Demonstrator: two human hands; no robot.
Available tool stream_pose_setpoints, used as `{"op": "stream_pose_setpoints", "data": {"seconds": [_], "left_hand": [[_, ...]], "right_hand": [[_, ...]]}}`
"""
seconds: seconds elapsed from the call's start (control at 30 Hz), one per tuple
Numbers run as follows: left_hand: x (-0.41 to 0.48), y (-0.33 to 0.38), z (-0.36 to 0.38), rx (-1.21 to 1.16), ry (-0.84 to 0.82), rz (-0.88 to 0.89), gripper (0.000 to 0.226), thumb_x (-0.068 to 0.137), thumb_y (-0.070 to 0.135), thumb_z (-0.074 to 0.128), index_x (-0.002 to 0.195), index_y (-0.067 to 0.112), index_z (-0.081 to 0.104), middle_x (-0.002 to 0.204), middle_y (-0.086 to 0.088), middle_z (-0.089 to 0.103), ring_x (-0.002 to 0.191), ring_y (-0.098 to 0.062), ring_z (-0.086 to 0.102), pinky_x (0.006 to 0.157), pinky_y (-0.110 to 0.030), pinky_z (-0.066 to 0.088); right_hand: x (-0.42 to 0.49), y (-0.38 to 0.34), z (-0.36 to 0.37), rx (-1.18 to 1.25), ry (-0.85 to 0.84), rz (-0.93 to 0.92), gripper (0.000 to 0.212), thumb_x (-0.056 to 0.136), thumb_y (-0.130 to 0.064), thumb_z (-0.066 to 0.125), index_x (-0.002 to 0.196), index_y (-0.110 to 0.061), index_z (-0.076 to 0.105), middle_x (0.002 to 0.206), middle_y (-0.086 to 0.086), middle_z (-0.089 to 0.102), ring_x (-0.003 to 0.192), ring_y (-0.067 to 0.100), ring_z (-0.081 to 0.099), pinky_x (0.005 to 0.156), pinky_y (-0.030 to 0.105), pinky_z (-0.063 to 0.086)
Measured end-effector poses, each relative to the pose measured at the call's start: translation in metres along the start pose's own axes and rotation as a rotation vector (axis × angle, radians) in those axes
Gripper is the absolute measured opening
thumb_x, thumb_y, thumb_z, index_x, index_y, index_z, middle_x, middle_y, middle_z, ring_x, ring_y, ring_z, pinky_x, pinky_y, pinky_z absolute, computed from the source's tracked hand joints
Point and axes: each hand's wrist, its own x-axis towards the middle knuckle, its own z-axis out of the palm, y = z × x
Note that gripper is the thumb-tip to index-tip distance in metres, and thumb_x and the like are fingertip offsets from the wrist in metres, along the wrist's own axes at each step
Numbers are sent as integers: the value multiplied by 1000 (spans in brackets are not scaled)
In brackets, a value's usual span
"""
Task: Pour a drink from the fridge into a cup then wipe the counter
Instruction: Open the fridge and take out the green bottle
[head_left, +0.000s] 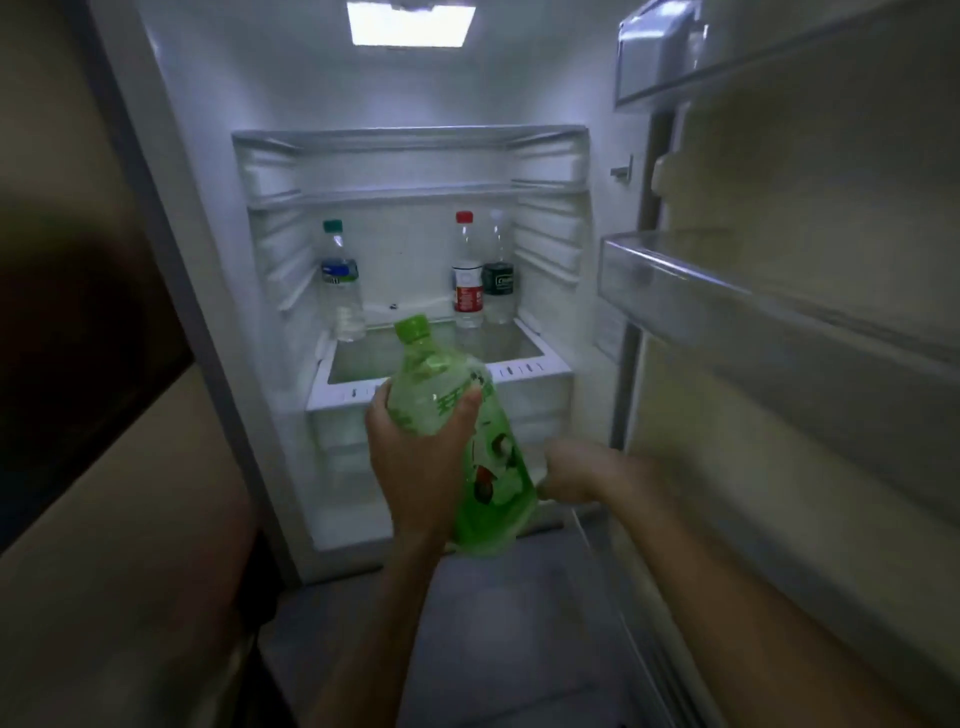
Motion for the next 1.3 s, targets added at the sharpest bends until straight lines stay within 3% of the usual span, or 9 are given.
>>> {"op": "stream_pose_setpoints", "data": {"seconds": [0.1, 0.27, 0.37, 0.47, 0.6, 0.77, 0.87, 1.07, 1.3], "left_hand": [[-35, -14, -26, 2, -45, -79, 68, 57, 50, 86, 116, 30, 59, 109, 7, 67, 94, -8, 68, 78, -38, 61], [-77, -33, -60, 54, -87, -199, 67, 55, 55, 87, 112, 30, 61, 106, 3, 68, 90, -12, 70, 77, -42, 60], [-112, -37, -80, 118, -132, -209, 58, 60, 49, 86, 110, 31, 63, 101, 9, 71, 89, -9, 68, 80, -37, 58], [-148, -39, -97, 98, -183, -247, 47, 63, 39, 87, 104, 28, 66, 92, 10, 73, 85, -8, 70, 81, -37, 57], [-195, -35, -119, 53, -247, -334, 43, 67, 27, 86, 104, 18, 68, 93, -1, 75, 86, -18, 72, 75, -37, 58], [-245, -20, -142, 62, -264, -365, 44, 64, 16, 88, 101, 23, 66, 88, 8, 70, 73, 6, 66, 64, -13, 52], [-270, -15, -152, 107, -273, -346, 65, 49, 35, 95, 107, 33, 64, 96, 12, 70, 90, -5, 67, 83, -32, 54], [-321, 13, -160, 127, -234, -280, 66, 55, 32, 92, 112, 36, 60, 104, 10, 70, 95, -9, 68, 88, -42, 56], [-393, 54, -152, 135, -228, -235, 63, 59, 39, 87, 115, 30, 59, 103, 13, 69, 92, -4, 67, 75, -25, 53]], "right_hand": [[-23, 2, 25, 5, 16, 11, 17, 87, -28, 58, 92, -11, 58, 104, 14, 60, 85, 25, 54, 71, 30, 43], [-59, 4, 45, -19, 119, -40, 30, 95, -19, 49, 115, 0, 59, 124, 18, 57, 109, 32, 58, 81, 29, 44], [-90, 9, 68, 6, 162, -83, 16, 93, -13, 48, 97, -5, 62, 118, 16, 59, 101, 30, 60, 83, 36, 52], [-133, 14, 91, -6, 227, -139, 26, 90, -13, 50, 111, -6, 63, 134, 13, 49, 106, 27, 59, 82, 40, 53], [-197, 21, 120, -25, 294, -108, 42, 89, -4, 51, 131, -4, 47, 158, 9, 18, 100, 31, 61, 70, 34, 48], [-241, 28, 143, 7, 264, -49, 76, 92, 1, 46, 155, -12, 6, 163, 10, -5, 126, 31, 48, 89, 35, 47], [-249, 29, 141, 1, 278, -67, 78, 89, 3, 46, 155, -10, 6, 162, 14, -4, 129, 33, 46, 89, 37, 47], [-286, 40, 142, -27, 260, -135, 74, 93, 1, 43, 155, -10, 5, 162, 15, -2, 126, 32, 48, 87, 37, 46], [-374, 83, 150, 152, 359, -320, 54, 99, -11, 41, 151, -16, 28, 161, 4, 20, 138, 22, 39, 108, 37, 40]]}}
